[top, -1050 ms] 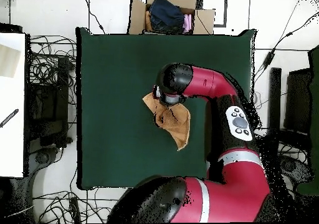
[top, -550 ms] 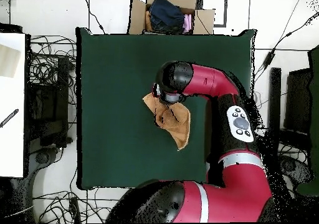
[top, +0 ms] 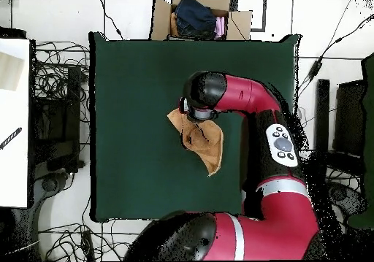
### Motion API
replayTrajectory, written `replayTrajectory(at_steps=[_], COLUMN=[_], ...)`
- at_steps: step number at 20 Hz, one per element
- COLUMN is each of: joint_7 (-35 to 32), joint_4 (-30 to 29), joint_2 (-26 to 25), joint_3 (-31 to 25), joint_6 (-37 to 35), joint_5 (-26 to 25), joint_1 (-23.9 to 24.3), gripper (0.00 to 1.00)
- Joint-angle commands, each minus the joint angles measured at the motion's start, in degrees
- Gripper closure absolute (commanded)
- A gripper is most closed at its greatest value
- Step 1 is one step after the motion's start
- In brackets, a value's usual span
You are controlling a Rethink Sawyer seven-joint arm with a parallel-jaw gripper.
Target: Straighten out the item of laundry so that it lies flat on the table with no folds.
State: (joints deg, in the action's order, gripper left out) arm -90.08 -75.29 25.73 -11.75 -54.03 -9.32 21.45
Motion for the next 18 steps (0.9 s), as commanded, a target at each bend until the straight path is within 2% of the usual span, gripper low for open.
replayTrajectory(at_steps=[1,5,18], joint_7=[-8.1,-7.4,-7.5], joint_4=[-5.3,-4.0,-5.4], joint_2=[0.2,-0.9,-1.2], joint_3=[0.4,0.1,0.1], joint_6=[5.7,4.9,5.1], joint_5=[-0.8,-0.8,-0.2], joint_1=[-1.8,-1.9,-1.3], gripper=[1.0,1.0,1.0])
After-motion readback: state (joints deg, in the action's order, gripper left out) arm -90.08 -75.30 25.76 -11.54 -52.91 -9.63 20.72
